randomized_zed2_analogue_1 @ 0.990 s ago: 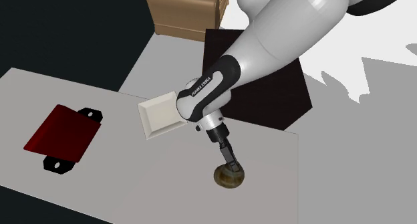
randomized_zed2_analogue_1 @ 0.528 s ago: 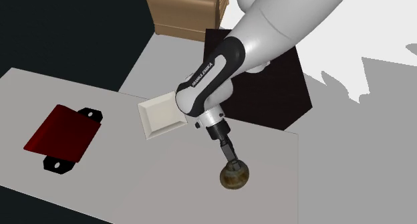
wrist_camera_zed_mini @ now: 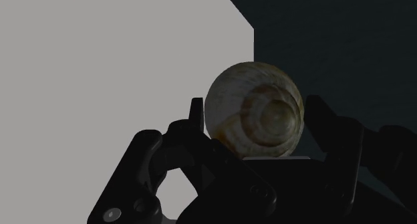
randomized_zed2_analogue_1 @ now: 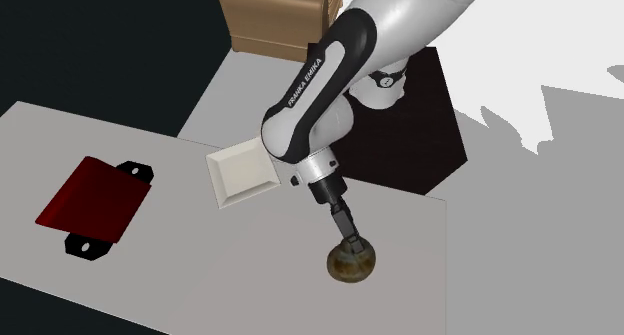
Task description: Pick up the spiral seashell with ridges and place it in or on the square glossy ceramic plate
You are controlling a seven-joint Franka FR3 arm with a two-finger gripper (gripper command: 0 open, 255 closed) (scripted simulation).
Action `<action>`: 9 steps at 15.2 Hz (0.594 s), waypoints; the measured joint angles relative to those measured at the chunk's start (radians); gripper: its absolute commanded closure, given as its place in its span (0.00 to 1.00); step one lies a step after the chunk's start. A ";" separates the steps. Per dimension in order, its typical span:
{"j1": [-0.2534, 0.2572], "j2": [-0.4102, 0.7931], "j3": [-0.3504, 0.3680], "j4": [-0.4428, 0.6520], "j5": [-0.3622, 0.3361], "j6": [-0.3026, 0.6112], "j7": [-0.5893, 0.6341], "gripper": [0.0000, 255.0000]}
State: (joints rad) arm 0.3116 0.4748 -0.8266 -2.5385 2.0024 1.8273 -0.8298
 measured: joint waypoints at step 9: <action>-0.083 -0.039 -0.114 -0.021 -0.184 -0.065 -0.003 1.00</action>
State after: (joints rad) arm 0.2285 0.4358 -0.9408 -2.5595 1.8186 1.7622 -0.8326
